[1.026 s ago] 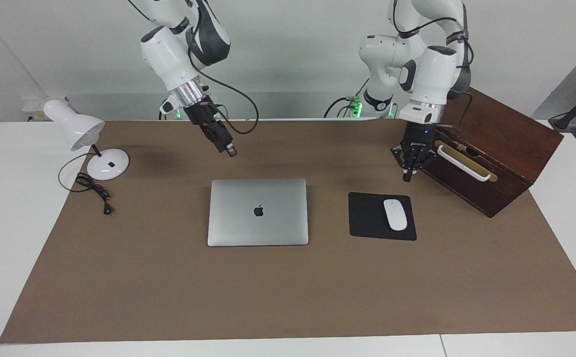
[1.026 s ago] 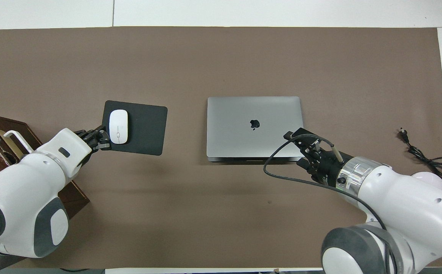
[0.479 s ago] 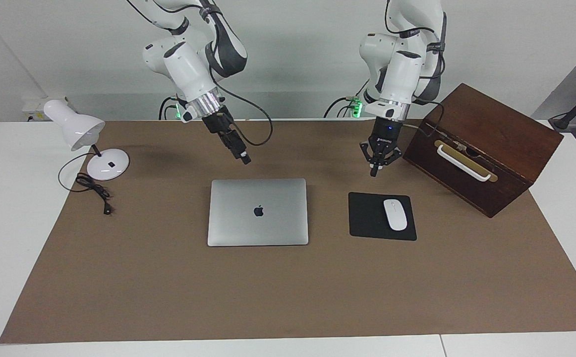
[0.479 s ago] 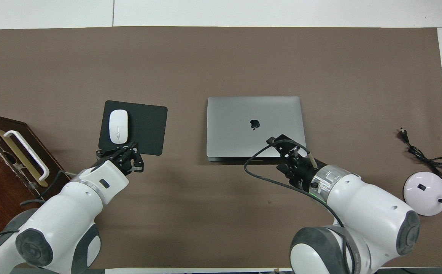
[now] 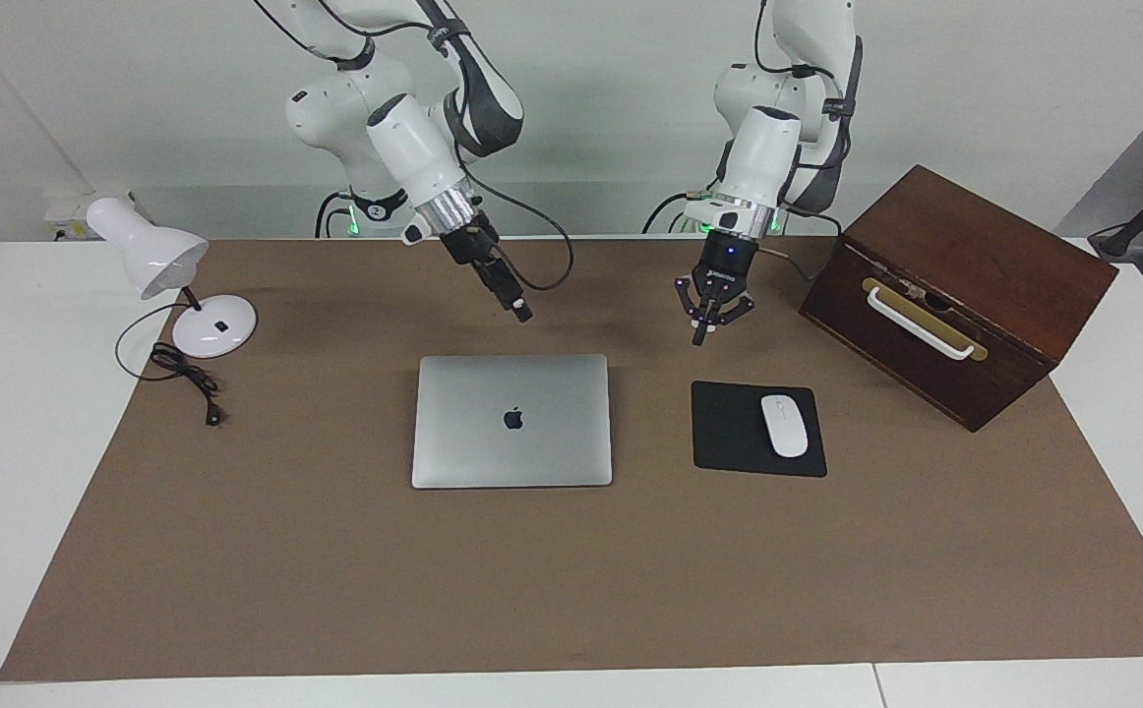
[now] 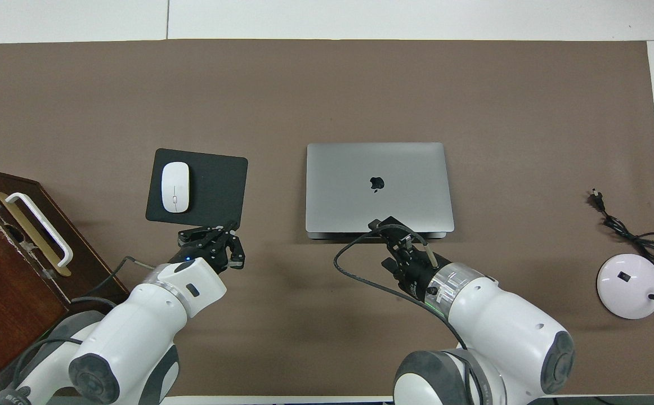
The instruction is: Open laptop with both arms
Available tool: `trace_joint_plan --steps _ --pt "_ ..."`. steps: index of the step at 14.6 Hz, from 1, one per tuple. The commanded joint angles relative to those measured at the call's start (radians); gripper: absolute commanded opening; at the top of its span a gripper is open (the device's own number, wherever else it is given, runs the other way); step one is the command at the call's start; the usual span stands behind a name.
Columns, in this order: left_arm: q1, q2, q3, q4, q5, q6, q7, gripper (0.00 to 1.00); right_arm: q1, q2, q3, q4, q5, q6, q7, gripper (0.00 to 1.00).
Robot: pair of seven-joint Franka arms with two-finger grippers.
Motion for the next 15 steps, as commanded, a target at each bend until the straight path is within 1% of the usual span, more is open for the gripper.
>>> trace_joint_plan --steps 1,4,6,7,9,11,15 --pt "-0.053 0.083 0.012 -0.012 -0.008 0.124 -0.004 0.00 0.062 0.030 -0.001 -0.009 0.079 0.087 0.015 1.00" --pt "-0.095 0.136 0.012 -0.012 -0.011 0.195 -0.010 0.00 0.117 0.088 -0.001 -0.007 0.166 0.171 -0.003 1.00" --pt "-0.122 0.176 0.012 -0.010 -0.022 0.256 -0.013 0.00 0.123 0.093 -0.001 -0.007 0.182 0.179 -0.003 1.00" --pt "-0.157 0.199 0.012 -0.009 -0.058 0.267 -0.015 0.00 0.122 0.094 -0.001 -0.007 0.182 0.179 -0.003 1.00" --pt "-0.242 0.213 0.017 -0.004 -0.167 0.267 -0.014 0.00 0.122 0.096 -0.001 -0.007 0.182 0.179 -0.008 1.00" --pt "-0.254 0.224 0.017 0.002 -0.181 0.267 -0.012 0.00 0.114 0.099 -0.001 -0.006 0.182 0.177 -0.017 1.00" --pt "-0.268 0.285 0.016 0.048 -0.189 0.269 -0.015 0.00 0.104 0.128 -0.002 0.002 0.188 0.174 -0.045 1.00"
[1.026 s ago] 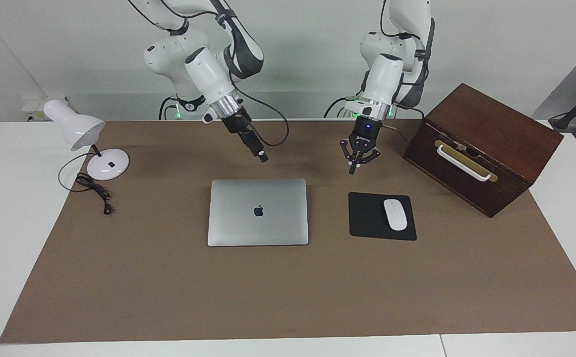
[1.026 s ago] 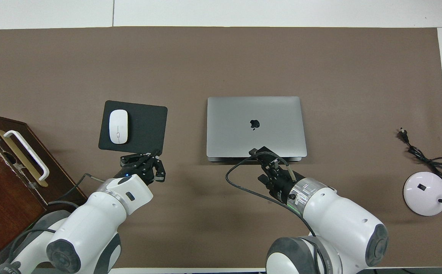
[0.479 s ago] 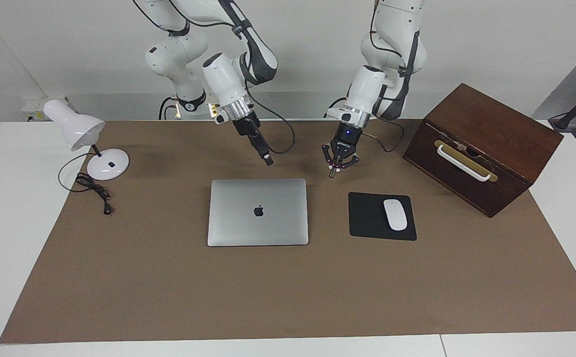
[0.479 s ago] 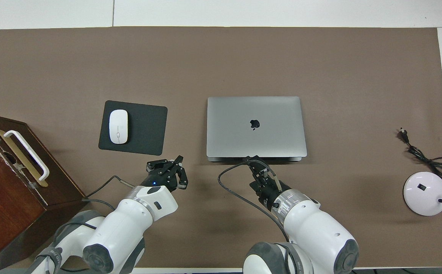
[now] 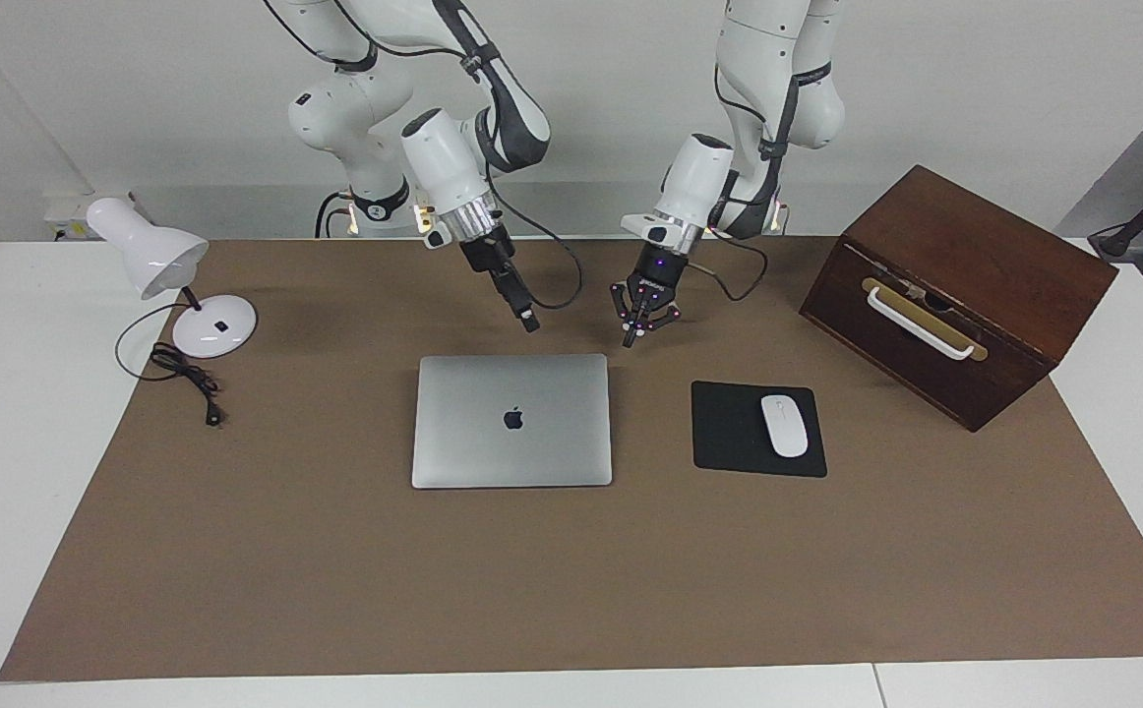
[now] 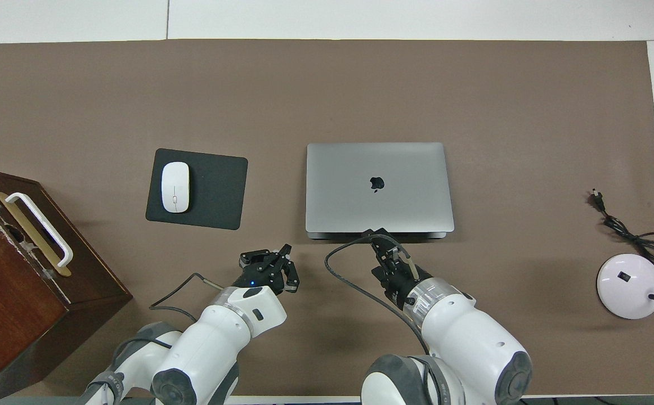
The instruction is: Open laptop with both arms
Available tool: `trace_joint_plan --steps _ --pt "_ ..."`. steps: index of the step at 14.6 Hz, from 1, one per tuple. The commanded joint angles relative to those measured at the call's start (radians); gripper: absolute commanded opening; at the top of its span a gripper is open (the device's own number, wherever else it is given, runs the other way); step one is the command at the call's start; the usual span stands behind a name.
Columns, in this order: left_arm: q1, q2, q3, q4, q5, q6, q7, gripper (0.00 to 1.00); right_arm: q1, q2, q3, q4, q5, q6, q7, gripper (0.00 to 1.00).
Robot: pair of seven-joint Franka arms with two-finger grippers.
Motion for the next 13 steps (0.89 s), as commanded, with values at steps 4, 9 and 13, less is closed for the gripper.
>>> trace_joint_plan --steps 4,9,13 --pt "-0.047 0.108 0.013 0.105 -0.060 0.024 -0.003 0.00 -0.035 0.034 0.002 0.013 0.032 0.009 -0.086 1.00" --pt "-0.049 0.157 0.013 0.156 -0.062 0.024 -0.003 0.00 -0.051 0.060 0.002 0.030 0.032 0.006 -0.101 1.00" --pt "-0.049 0.197 0.013 0.199 -0.078 0.024 -0.003 0.00 -0.057 0.063 0.002 0.038 0.032 0.004 -0.109 1.00"
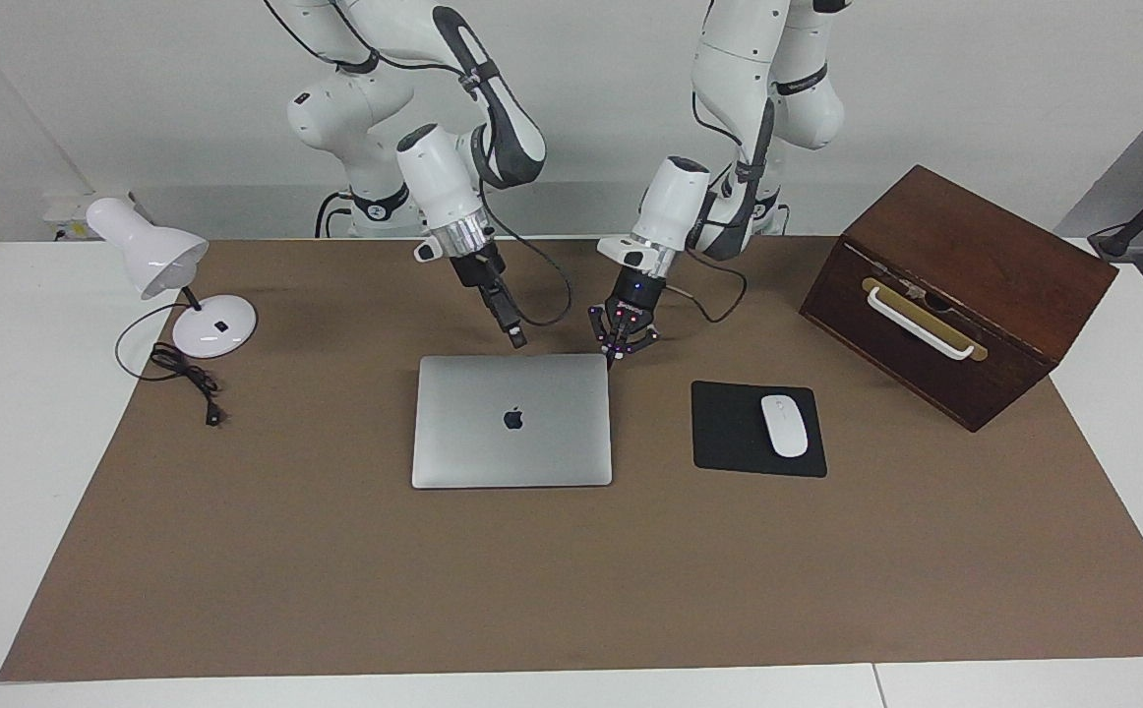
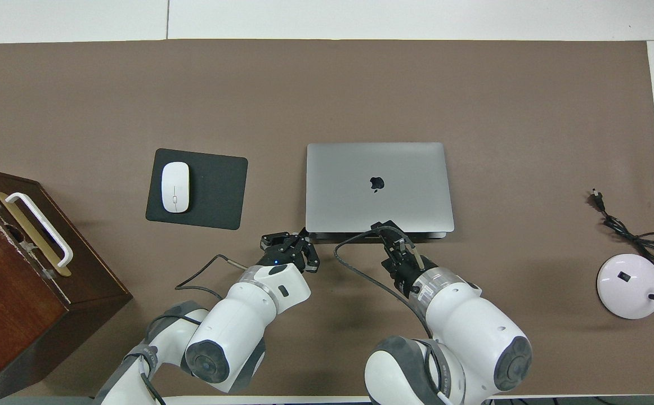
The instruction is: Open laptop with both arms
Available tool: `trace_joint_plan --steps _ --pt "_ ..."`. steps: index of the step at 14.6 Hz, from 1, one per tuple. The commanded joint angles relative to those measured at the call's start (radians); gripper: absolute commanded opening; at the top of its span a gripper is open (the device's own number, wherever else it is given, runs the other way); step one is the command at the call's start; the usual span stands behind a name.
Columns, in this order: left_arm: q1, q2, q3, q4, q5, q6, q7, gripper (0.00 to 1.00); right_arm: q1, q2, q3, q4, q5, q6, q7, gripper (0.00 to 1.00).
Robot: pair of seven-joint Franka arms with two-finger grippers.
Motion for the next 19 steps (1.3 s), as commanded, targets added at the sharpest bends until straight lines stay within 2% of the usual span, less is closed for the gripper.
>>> trace_joint_plan --steps 1,8,19 --pt "-0.023 0.045 0.013 0.035 -0.030 0.021 -0.002 0.00 -0.022 0.017 0.007 0.031 0.032 0.001 -0.052 1.00" --pt "-0.023 0.080 0.014 0.069 -0.032 0.023 -0.004 0.00 -0.092 0.045 0.007 0.088 0.032 -0.063 -0.130 1.00" --pt "-0.023 0.112 0.014 0.086 -0.030 0.023 -0.004 0.00 -0.103 0.094 0.007 0.132 0.030 -0.068 -0.147 1.00"
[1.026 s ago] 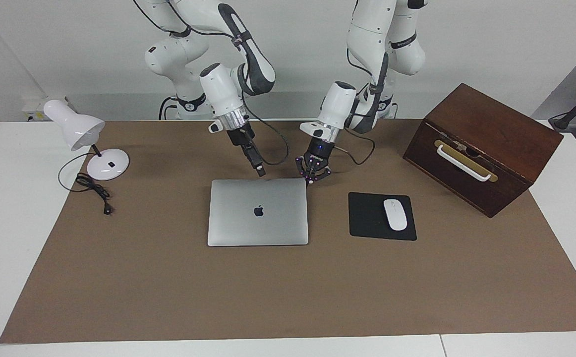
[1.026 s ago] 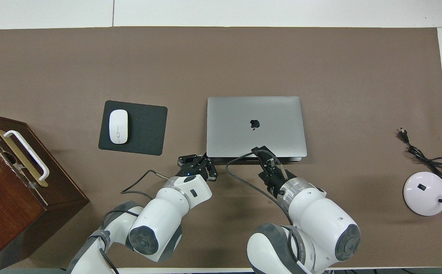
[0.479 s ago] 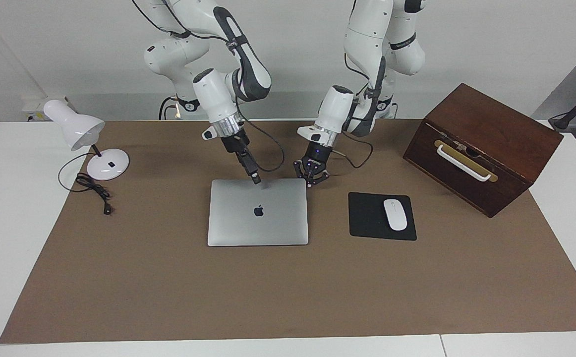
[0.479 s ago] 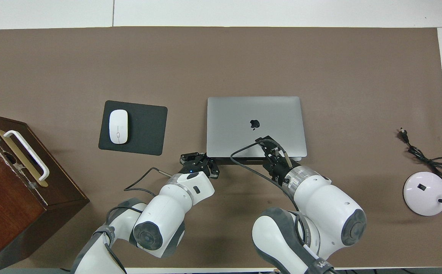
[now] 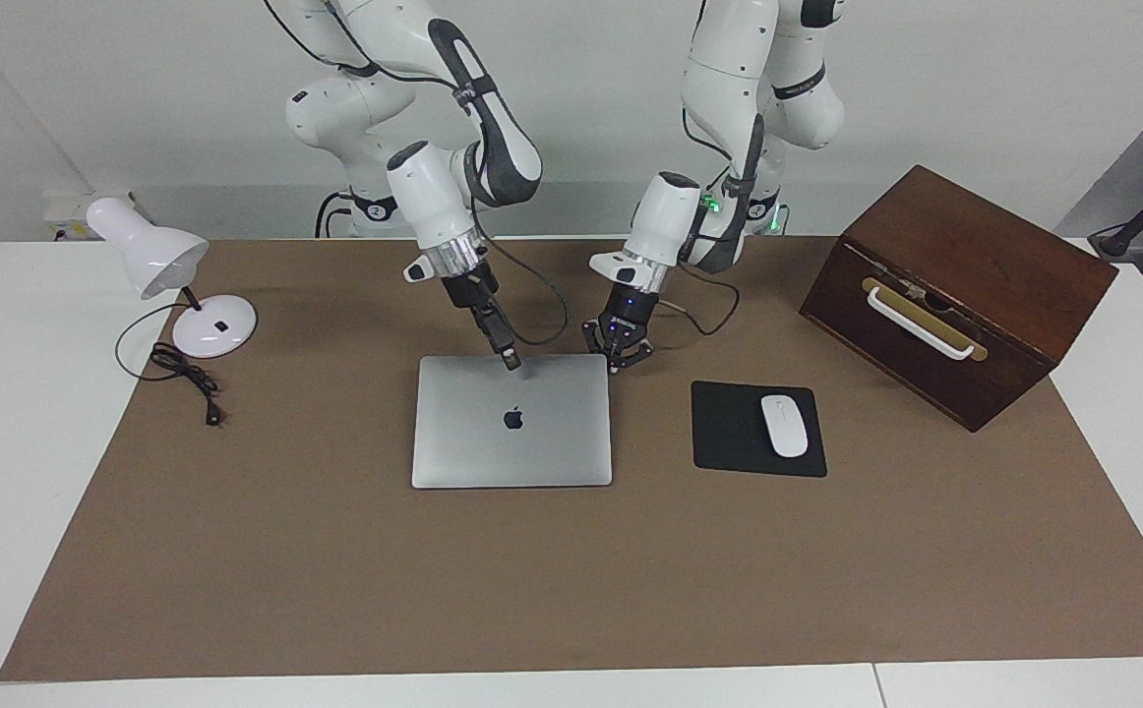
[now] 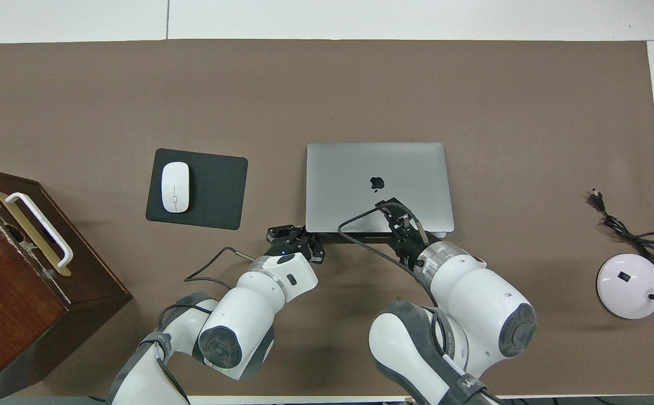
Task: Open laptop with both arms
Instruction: 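Lift the laptop lid upward with the right gripper while the left gripper holds the base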
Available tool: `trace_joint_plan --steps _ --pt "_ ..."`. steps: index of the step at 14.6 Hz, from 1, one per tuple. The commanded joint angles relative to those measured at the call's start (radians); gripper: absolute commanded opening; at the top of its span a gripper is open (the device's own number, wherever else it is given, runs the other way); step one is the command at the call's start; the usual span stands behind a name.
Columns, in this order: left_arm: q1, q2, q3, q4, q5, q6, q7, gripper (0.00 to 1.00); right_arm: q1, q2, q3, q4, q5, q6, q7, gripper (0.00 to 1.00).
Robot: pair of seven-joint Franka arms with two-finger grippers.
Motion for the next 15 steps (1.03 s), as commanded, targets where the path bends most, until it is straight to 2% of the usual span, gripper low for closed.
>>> trace_joint_plan --steps 1,15 --pt "-0.023 0.041 0.015 0.026 -0.023 0.020 -0.002 0.00 -0.019 0.019 0.007 0.033 0.032 -0.018 -0.048 1.00" --pt "-0.023 0.054 0.015 0.031 -0.021 0.020 0.000 0.00 -0.040 0.045 0.005 0.111 0.030 -0.075 -0.077 1.00"
